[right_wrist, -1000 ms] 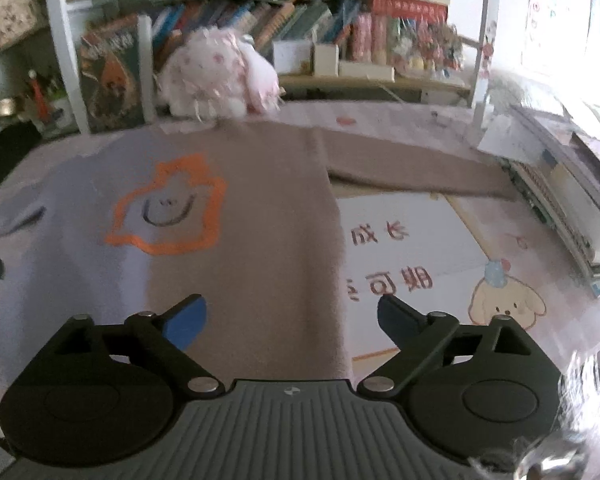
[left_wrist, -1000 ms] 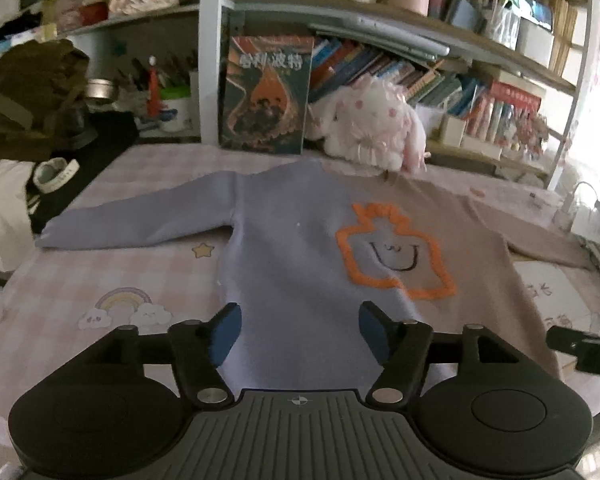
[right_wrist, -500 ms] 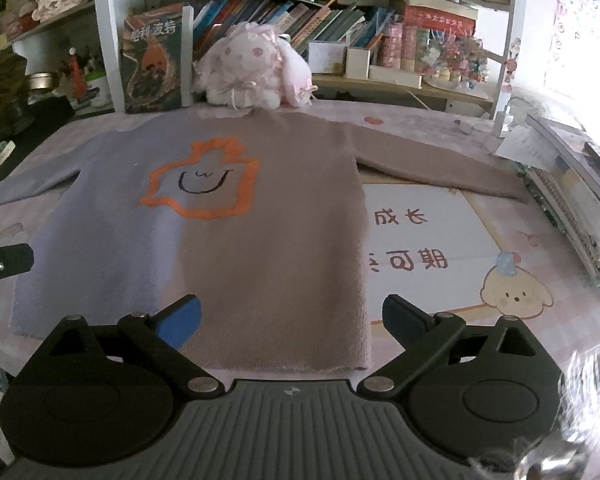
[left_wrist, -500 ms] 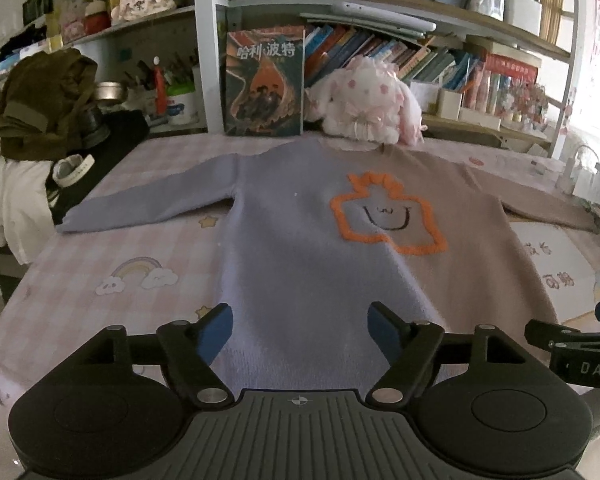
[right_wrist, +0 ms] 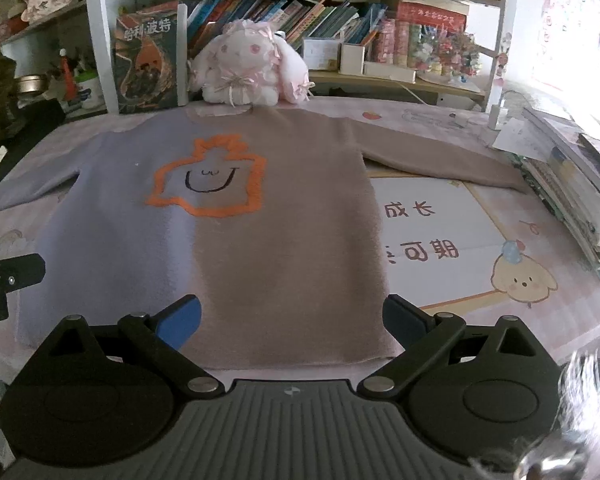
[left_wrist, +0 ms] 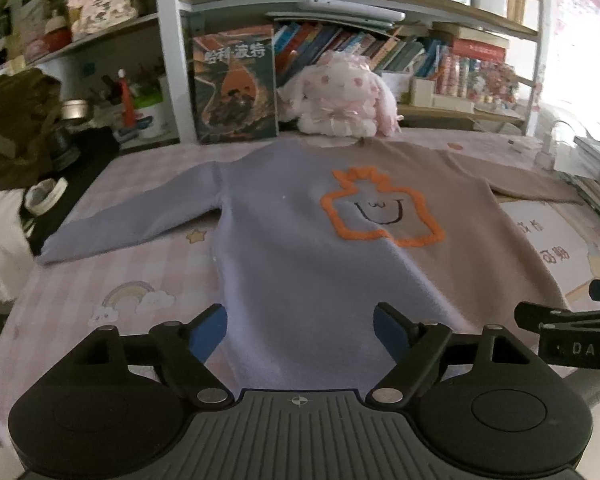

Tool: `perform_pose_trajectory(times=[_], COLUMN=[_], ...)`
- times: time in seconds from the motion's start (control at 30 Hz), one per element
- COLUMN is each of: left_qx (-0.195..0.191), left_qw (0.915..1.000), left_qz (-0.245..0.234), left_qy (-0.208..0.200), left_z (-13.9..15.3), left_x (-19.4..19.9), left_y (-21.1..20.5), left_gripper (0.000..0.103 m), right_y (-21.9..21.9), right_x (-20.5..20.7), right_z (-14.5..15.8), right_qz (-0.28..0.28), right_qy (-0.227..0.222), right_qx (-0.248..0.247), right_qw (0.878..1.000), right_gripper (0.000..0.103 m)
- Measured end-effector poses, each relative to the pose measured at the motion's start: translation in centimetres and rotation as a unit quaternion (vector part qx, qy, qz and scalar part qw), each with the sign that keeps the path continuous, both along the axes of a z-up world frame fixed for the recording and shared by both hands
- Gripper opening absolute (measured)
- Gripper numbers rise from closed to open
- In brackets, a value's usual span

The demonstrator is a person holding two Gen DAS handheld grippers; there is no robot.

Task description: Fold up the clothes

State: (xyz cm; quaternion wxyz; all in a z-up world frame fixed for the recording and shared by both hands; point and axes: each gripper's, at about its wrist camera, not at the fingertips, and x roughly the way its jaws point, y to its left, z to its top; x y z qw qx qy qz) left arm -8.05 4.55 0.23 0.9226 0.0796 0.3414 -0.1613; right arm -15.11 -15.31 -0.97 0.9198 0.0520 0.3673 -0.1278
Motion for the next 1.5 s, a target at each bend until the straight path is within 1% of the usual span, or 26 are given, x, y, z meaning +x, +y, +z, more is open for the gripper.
perform_pose_trajectory(times=[0.13, 0.2, 0.4, 0.6, 0.73, 0.87, 0.97, 1.17, 1.27, 1.4, 1.5], left_qx=[-0.012, -0.017, -0.025, -0.034, -0.055, -0.067, -0.064, -0.033, -0.032, -0.028, -0.024], left_qw=[0.9997, 0.9993, 0.998, 0.9976, 0.996, 0.9955, 0.9962, 0.9987, 0.9985, 0.9972, 0.9949], left_qz=[-0.021, -0.031, -0.056, -0.052, -0.052, -0.038, -0.021, 0.008, 0.028, 0.069, 0.098], left_qy=[0.007, 0.01, 0.017, 0.029, 0.046, 0.056, 0.055, 0.037, 0.036, 0.007, 0.0], left_z=[0.2, 0.1, -0.3, -0.8, -1.1, -1.4, -1.7, -2.6, -3.3, -3.8, -4.2], left_x=[2.1, 3.1, 5.7, 8.1, 9.4, 10.7, 11.7, 13.3, 14.1, 14.7, 15.4], left_y=[2.7, 4.0, 8.1, 11.7, 13.9, 15.7, 16.8, 18.4, 19.5, 21.2, 22.4], left_gripper=[0.083, 0.083, 0.083, 0.083, 0.083, 0.083, 0.083, 0.083, 0.083, 0.083, 0.083], right_y=[2.7, 4.0, 8.5, 12.4, 13.7, 15.0, 15.8, 16.9, 17.0, 17.0, 17.0], right_x=[0.6, 0.7, 1.9, 3.1, 3.8, 4.4, 4.9, 5.9, 6.0, 6.1, 6.0], right_z=[0.1, 0.4, 0.3, 0.0, 0.1, 0.2, 0.3, 0.5, 0.5, 0.4, 0.2], right_qz=[-0.035, -0.047, -0.082, -0.107, -0.113, -0.118, -0.12, -0.106, -0.104, -0.102, -0.101], right_qy=[0.008, 0.002, 0.004, 0.009, 0.012, 0.015, 0.017, 0.022, 0.026, 0.031, 0.035], right_qx=[-0.005, -0.01, -0.02, -0.023, -0.029, -0.034, -0.039, -0.057, -0.061, -0.062, -0.062], right_qw=[0.999, 0.999, 0.996, 0.994, 0.993, 0.992, 0.992, 0.992, 0.992, 0.992, 0.992], right_gripper=[0.098, 0.1, 0.1, 0.1, 0.1, 0.1, 0.1, 0.1, 0.1, 0.1, 0.1])
